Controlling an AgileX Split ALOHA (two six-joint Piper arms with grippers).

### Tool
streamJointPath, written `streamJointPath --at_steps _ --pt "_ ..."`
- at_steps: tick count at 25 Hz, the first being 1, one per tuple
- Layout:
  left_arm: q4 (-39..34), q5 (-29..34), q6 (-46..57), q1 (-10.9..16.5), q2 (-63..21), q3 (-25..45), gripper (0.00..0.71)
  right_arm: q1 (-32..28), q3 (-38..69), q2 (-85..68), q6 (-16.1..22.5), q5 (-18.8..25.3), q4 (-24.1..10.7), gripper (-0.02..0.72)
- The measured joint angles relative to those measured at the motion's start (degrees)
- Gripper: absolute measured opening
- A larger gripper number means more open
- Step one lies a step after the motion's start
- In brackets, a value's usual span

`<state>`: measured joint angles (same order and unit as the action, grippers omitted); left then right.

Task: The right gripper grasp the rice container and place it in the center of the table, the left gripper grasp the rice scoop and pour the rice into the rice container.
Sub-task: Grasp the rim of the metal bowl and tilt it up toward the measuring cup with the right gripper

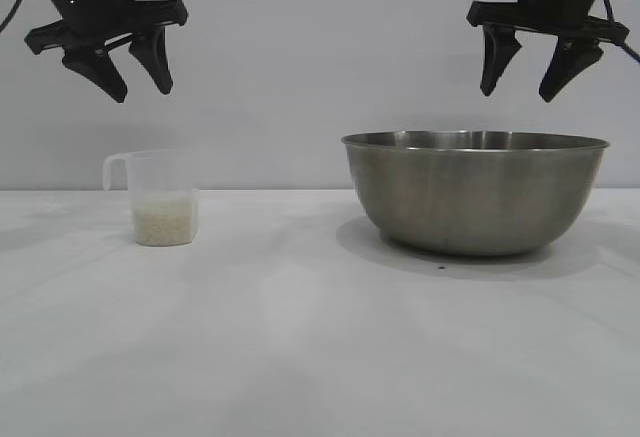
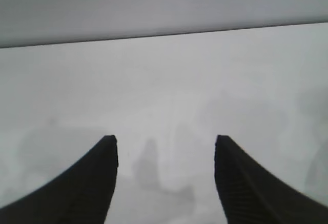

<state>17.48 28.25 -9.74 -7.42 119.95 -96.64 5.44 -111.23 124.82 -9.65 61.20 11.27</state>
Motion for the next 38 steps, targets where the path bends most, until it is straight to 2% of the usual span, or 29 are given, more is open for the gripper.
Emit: streamJointPath --at_steps 4,6,12,23,25,26,27,29,34,35,37,38 --pt "0.0 0.0 0.0 0.0 0.0 0.0 0.405 0.0 0.0 -0.8 1.4 7.4 -1.1 0.473" --pt "0.0 0.0 0.0 0.0 0.0 0.0 0.405 0.0 0.0 -0.8 1.8 9.0 -2.0 0.473" --pt "0.0 0.5 0.0 0.0 0.0 0.0 0.405 0.0 0.0 -0.6 4.9 9.4 -5.3 0.473" --pt "0.0 0.9 0.0 0.0 0.0 0.0 0.405 0.0 0.0 6.2 5.7 9.4 -3.3 0.473" --pt "0.0 0.9 0.0 0.0 0.0 0.0 0.405 0.0 0.0 6.9 5.7 9.3 -3.3 0.403" --pt "0.0 0.9 0.0 0.0 0.0 0.0 0.405 0.0 0.0 7.3 5.7 9.3 -3.2 0.412" --pt "0.0 0.9 0.0 0.0 0.0 0.0 0.405 0.0 0.0 7.7 5.7 9.3 -3.1 0.365" --pt "0.0 1.1 0.0 0.0 0.0 0.0 0.405 0.0 0.0 8.5 5.7 9.3 -3.1 0.355" --pt "0.0 1.2 0.0 0.0 0.0 0.0 0.405 0.0 0.0 9.1 4.5 9.3 -2.5 0.083" --pt "0.0 1.2 0.0 0.0 0.0 0.0 0.405 0.0 0.0 9.1 4.1 9.5 -1.9 0.060" --pt "0.0 1.2 0.0 0.0 0.0 0.0 0.405 0.0 0.0 9.0 4.0 9.5 -1.4 0.067" --pt "0.0 1.2 0.0 0.0 0.0 0.0 0.405 0.0 0.0 9.0 3.7 9.4 -0.8 0.000"
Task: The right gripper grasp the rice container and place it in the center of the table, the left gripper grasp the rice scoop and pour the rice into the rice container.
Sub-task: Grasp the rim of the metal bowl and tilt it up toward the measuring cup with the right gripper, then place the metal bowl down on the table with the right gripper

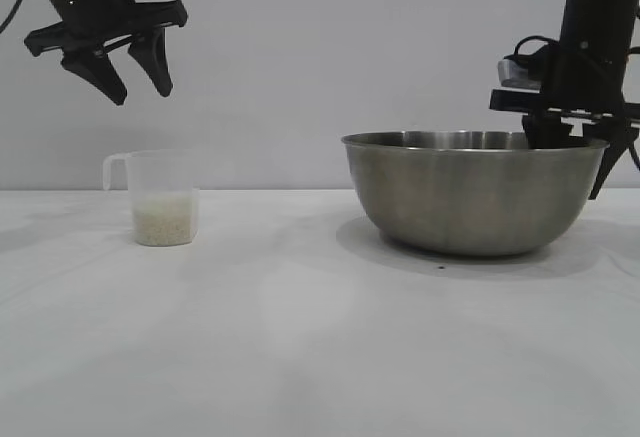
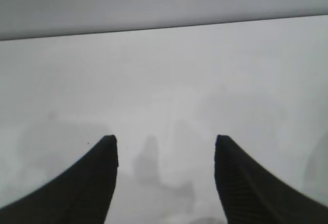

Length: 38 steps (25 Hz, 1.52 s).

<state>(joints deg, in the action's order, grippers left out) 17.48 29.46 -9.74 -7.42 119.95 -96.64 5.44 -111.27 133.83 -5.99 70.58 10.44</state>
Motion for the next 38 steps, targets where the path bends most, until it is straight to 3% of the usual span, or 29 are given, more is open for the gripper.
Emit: streamJointPath --at_steps 10,22,30,36,37,38 --pt "0.0 0.0 0.0 0.0 0.0 0.0 0.405 0.1 0.2 -2.5 -3.9 -0.2 5.5 0.000" --pt "0.0 0.2 0.0 0.0 0.0 0.0 0.405 8.6 0.7 -3.3 -5.2 -0.3 6.2 0.000" --pt "0.0 0.6 0.0 0.0 0.0 0.0 0.405 9.4 3.4 -2.4 -5.9 -0.3 5.4 0.000" --pt "0.0 1.4 0.0 0.0 0.0 0.0 0.405 9.4 3.4 -1.0 -6.8 -0.4 8.6 0.000" --pt "0.0 1.4 0.0 0.0 0.0 0.0 0.405 9.4 3.4 -0.8 -6.8 -0.4 8.8 0.067" --pt "0.0 1.5 0.0 0.0 0.0 0.0 0.405 9.4 3.4 -0.7 -6.8 -0.4 9.0 0.067"
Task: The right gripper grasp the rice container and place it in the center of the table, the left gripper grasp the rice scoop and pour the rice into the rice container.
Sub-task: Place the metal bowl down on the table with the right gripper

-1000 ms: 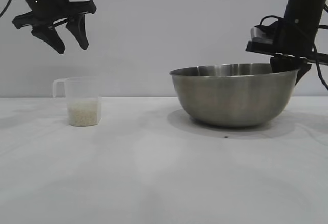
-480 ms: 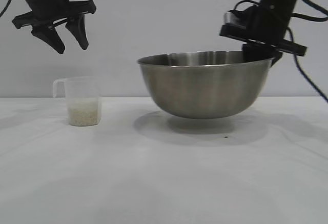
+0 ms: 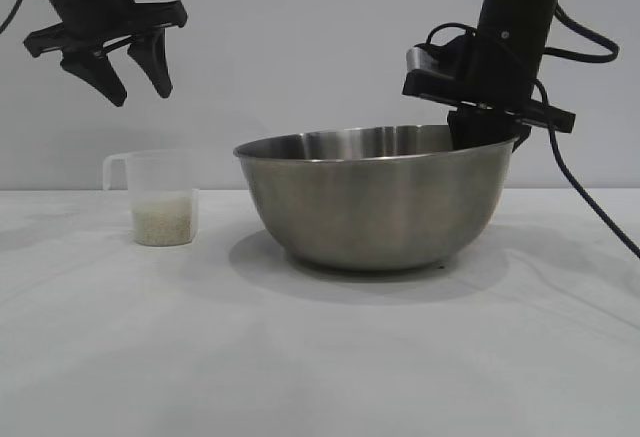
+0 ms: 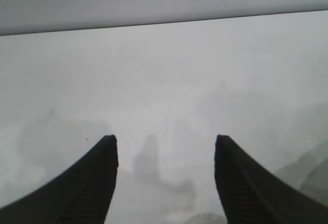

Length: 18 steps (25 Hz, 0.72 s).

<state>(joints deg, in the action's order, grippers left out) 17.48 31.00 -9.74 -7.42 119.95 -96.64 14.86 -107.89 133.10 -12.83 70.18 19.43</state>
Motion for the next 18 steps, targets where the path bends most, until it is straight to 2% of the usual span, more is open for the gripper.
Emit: streamJointPath --at_steps 2,7,9,10,11,16,18 --pt "0.0 0.3 0.0 0.0 0.0 0.0 0.405 0.0 0.0 0.0 0.0 0.0 0.2 0.162" --pt "0.0 0.3 0.0 0.0 0.0 0.0 0.405 0.0 0.0 0.0 0.0 0.0 0.2 0.480" --pt "0.0 0.3 0.0 0.0 0.0 0.0 0.405 0.0 0.0 0.0 0.0 0.0 0.2 0.562" --pt "0.0 0.3 0.0 0.0 0.0 0.0 0.405 0.0 0.0 -0.4 0.0 0.0 0.1 0.582" --pt "0.0 0.3 0.0 0.0 0.0 0.0 0.405 0.0 0.0 -1.0 0.0 0.0 0.0 0.566" --pt "0.0 0.3 0.0 0.0 0.0 0.0 0.405 0.0 0.0 -4.5 0.4 0.0 -5.7 0.566" --pt "0.0 0.3 0.0 0.0 0.0 0.0 0.405 -0.1 0.0 -5.7 0.5 0.0 -6.5 0.566"
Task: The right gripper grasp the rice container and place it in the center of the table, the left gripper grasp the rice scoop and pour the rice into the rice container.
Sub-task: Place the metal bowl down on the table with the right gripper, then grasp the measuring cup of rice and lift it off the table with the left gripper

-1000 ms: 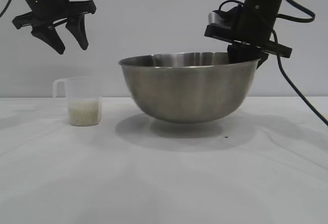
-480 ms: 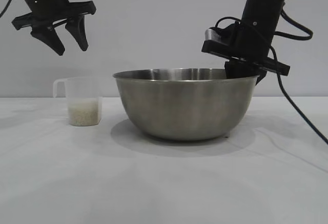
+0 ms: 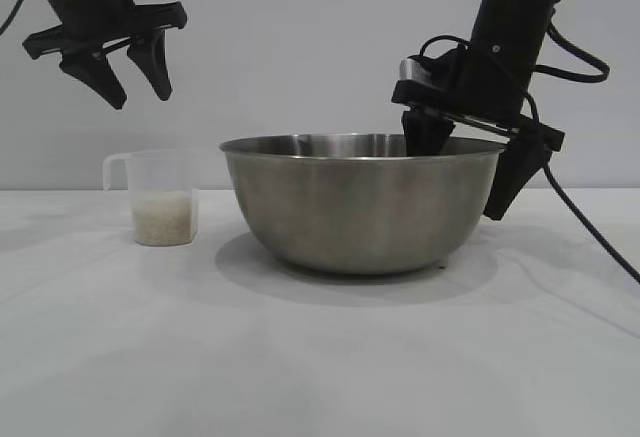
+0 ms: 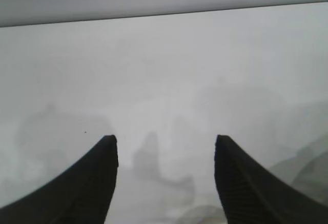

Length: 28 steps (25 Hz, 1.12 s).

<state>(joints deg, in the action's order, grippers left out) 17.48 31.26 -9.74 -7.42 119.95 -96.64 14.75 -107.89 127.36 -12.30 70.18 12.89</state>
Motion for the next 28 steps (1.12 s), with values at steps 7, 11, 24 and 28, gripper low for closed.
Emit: streamJointPath --at_steps 7,11,24,28 --pt "0.0 0.1 0.0 0.0 0.0 0.0 0.405 -1.1 0.1 -4.7 1.7 0.3 -3.6 0.566" --pt "0.0 0.1 0.0 0.0 0.0 0.0 0.405 -5.2 3.2 -8.0 3.3 0.3 -3.9 0.566" --pt "0.0 0.2 0.0 0.0 0.0 0.0 0.405 -11.0 27.3 -31.2 3.9 0.3 -4.3 0.566" --pt "0.0 0.3 0.0 0.0 0.0 0.0 0.405 -11.0 36.0 -42.1 3.9 0.4 -4.3 0.566"
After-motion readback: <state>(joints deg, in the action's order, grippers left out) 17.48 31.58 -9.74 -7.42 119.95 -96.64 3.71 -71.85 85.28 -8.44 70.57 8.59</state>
